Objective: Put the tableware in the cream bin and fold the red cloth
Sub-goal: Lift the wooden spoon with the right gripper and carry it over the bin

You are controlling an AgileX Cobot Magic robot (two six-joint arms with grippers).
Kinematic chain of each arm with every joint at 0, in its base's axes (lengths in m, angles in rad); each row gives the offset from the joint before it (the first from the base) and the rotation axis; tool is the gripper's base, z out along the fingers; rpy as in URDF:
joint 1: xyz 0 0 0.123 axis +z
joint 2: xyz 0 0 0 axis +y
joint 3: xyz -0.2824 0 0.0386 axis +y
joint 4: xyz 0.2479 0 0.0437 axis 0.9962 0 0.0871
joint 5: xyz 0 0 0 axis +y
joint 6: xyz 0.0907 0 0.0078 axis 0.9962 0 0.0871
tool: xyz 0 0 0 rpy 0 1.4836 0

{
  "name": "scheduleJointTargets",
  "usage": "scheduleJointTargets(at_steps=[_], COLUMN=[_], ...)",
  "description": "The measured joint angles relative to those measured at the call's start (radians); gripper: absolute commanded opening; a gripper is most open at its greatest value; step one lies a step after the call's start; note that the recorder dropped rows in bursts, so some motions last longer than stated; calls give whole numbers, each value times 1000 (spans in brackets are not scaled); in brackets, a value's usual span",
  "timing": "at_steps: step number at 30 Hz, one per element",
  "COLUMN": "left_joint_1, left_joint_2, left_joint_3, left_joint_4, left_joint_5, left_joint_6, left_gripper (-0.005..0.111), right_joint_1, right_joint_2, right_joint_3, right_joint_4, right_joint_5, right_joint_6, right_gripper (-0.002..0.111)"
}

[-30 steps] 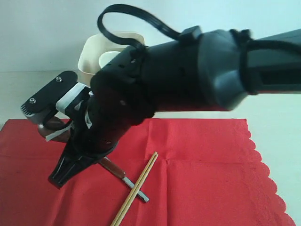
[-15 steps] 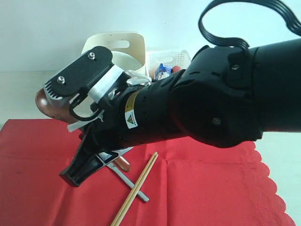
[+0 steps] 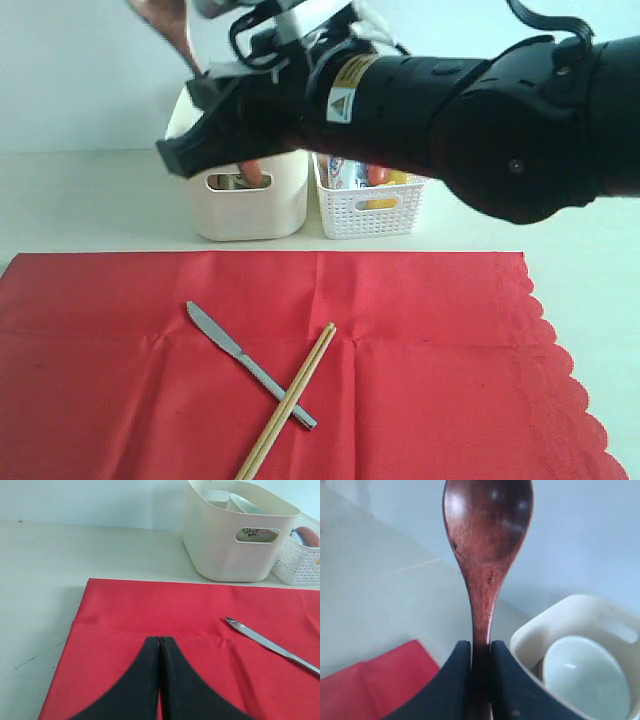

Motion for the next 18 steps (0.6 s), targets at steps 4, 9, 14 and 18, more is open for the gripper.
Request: scheduleJointTargets(at_steps=[4, 9, 14, 18], left_joint_1=[0, 0, 0, 0], left_joint_2=[0, 0, 0, 0], left_joint_3=[0, 0, 0, 0], left_joint_4=[0, 0, 0, 0], left_joint_5=[0, 0, 0, 0], left_joint_6=[0, 0, 0, 0], left_gripper=[0, 0, 0, 0], right_joint_1=[-85, -154, -171, -171], right_joint_2=[0, 26, 146, 275], right_joint_3=[0, -3, -100, -219], right_joint_4=[20, 145, 152, 72], right_joint_5=[-134, -326, -375, -378], right_joint_6=[0, 0, 1, 45], right_gripper=[0, 0, 0, 0])
